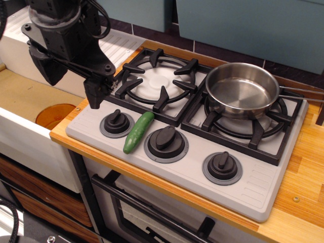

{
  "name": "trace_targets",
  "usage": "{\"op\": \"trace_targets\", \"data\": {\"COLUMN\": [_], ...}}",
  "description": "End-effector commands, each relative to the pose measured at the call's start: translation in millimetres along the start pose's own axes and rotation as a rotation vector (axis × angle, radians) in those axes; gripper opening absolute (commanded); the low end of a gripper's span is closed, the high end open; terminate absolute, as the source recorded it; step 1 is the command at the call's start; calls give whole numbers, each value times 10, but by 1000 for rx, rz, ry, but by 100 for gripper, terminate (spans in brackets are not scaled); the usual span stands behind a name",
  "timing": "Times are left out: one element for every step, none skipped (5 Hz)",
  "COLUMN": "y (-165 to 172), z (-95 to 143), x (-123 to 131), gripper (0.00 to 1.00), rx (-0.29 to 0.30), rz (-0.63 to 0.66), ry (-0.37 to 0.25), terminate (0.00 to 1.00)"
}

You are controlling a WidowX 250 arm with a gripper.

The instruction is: Put pot or pan on stove and put pickle in pot or pan

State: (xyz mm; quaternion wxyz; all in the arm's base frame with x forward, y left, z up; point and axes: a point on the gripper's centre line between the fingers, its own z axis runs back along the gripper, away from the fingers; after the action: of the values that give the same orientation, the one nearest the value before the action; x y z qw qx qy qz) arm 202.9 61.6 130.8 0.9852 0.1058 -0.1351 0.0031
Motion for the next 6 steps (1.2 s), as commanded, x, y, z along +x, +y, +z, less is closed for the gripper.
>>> {"op": "trace_targets", "data": {"y": [0,-164,-290,-379,-500,-611], "z": [0,-63,-72,-85,-133,-169], "x": [0,399,649,785,929,1063], "gripper": [100,100,100,100,100,100], "rx": [0,-32,-82,-111,-122,-129], "rz": [0,19,42,35,40,29], "ry": [0,64,118,140,145,141], "terminate": [0,0,0,0,0,0]}}
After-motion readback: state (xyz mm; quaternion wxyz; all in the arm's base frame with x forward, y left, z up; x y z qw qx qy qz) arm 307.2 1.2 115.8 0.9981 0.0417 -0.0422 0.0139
